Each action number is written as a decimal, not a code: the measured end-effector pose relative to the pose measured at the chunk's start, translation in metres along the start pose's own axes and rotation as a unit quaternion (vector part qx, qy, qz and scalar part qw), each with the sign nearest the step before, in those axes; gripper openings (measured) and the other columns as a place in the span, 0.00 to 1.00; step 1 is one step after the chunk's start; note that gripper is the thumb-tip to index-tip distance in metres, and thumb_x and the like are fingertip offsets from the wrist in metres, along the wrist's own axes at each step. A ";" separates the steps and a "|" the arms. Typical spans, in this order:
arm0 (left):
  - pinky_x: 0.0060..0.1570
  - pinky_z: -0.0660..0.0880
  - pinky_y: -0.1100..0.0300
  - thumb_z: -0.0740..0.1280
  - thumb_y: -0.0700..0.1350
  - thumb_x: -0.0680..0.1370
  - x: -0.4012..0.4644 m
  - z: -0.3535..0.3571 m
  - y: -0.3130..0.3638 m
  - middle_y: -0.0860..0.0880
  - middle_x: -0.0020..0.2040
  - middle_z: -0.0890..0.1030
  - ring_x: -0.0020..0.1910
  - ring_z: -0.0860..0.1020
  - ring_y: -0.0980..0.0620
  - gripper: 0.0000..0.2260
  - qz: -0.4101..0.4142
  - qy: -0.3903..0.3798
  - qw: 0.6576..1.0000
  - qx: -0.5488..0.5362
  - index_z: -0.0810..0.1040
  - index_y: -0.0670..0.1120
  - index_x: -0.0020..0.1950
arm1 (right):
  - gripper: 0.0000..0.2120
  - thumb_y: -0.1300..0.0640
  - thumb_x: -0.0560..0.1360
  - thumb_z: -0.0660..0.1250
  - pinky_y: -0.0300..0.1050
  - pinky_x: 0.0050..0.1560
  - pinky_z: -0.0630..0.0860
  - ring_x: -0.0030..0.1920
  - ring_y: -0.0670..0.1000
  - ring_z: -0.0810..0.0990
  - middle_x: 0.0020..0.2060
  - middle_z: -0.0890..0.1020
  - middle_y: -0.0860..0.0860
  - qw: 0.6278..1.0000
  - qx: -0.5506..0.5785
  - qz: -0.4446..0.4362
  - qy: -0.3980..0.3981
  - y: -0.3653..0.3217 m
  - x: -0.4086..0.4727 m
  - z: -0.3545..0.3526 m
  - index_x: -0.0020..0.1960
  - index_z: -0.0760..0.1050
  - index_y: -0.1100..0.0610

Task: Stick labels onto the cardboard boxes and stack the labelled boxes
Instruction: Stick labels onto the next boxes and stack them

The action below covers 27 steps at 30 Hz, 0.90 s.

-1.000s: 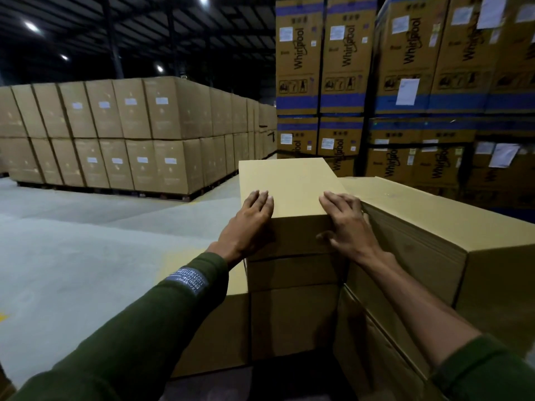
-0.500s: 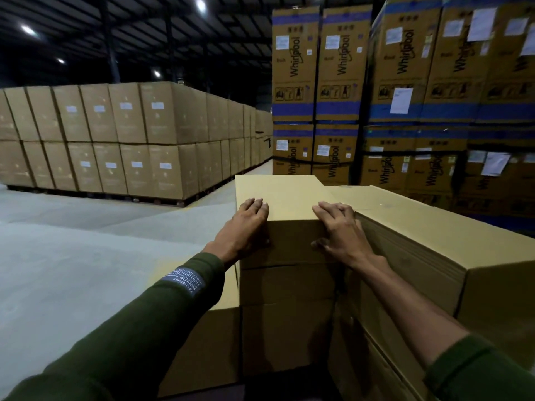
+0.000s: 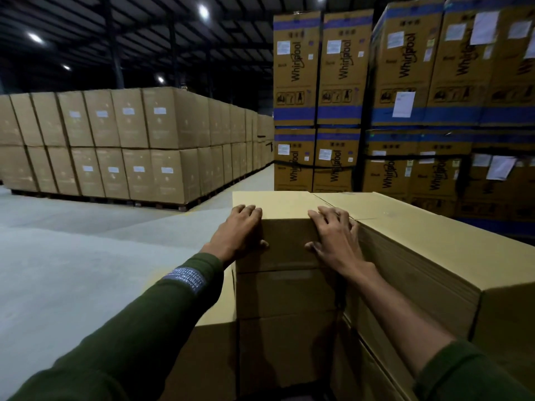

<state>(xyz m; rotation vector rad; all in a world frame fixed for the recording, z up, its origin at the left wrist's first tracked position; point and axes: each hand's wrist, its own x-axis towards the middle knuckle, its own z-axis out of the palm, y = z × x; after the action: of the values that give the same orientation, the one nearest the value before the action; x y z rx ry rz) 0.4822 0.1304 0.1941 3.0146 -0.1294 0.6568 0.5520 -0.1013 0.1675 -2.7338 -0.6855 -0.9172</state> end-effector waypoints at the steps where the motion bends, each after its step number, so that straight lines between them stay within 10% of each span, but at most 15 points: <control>1: 0.72 0.63 0.43 0.70 0.59 0.75 0.001 0.000 -0.001 0.42 0.78 0.59 0.77 0.54 0.40 0.38 0.000 0.002 1.000 0.001 0.58 0.44 0.78 | 0.37 0.45 0.71 0.74 0.63 0.69 0.62 0.74 0.58 0.57 0.75 0.63 0.54 1.000 0.003 -0.001 0.004 0.000 0.001 0.001 0.75 0.61 0.49; 16: 0.65 0.70 0.45 0.71 0.62 0.73 0.008 -0.001 -0.005 0.42 0.76 0.58 0.73 0.59 0.42 0.40 0.025 0.008 0.999 0.023 0.59 0.46 0.76 | 0.34 0.39 0.73 0.69 0.61 0.69 0.61 0.72 0.55 0.60 0.72 0.67 0.52 0.999 0.042 0.000 0.035 0.005 0.010 0.013 0.75 0.63 0.50; 27: 0.68 0.60 0.33 0.48 0.67 0.78 -0.032 -0.003 -0.011 0.41 0.75 0.61 0.76 0.54 0.40 0.35 0.000 0.124 0.986 0.111 0.62 0.44 0.75 | 0.19 0.46 0.77 0.63 0.63 0.66 0.63 0.66 0.56 0.70 0.62 0.76 0.54 0.971 0.103 -0.058 0.208 -0.051 -0.004 0.015 0.64 0.75 0.54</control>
<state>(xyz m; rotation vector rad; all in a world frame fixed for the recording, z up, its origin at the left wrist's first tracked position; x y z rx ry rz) 0.4533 0.1440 0.1832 3.1033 -0.0480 1.1086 0.5325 -0.0535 0.1541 -2.2374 -0.8058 -1.3117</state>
